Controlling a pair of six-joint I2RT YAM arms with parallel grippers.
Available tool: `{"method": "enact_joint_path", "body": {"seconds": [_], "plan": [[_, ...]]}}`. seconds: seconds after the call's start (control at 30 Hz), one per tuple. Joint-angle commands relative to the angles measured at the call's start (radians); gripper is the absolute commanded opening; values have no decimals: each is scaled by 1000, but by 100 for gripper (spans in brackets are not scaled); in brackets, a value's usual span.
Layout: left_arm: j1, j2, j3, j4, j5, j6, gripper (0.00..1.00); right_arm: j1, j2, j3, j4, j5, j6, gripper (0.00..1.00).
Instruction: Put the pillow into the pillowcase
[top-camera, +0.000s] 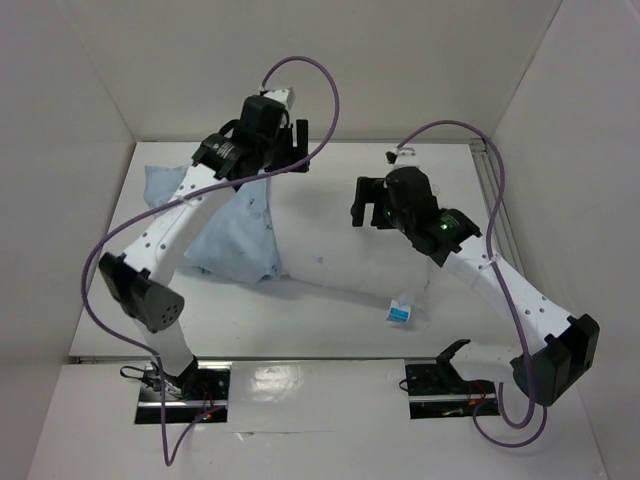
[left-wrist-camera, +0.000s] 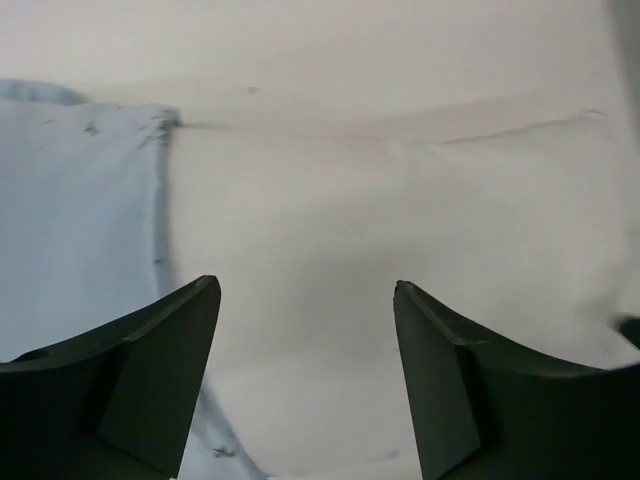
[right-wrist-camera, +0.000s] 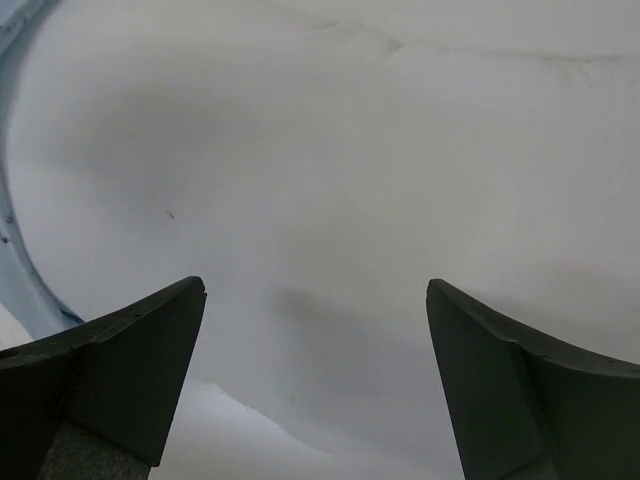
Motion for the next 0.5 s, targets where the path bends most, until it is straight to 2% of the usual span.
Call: {"method": "enact_joint_path", "body": {"seconds": [0.0,0.07,0.1,0.17,0.23,0.33,0.47], "plan": [[16,136,120,-75,-271,18,84,-67,-1,51,-107,137,50,99],[16,196,167,-102,-399,40,85,-149,-12,51,-118,77,60,99],[16,245,202,-119,-434,40,87,-250,-32,24,-118,40,70,99],[16,277,211,-119,-477,55,87,-367,-58,-16,-109,-62,70,99],[16,322,223,-119,-530,81,87,-521,-87,-59,-86,-219,61,99],[27,371,257,-110,-553,107,87,-638,-96,-154,-76,-377,61,99],[46,442,257,-155,-576,98,87,-671,-96,-275,-54,-455,84,100]]}}
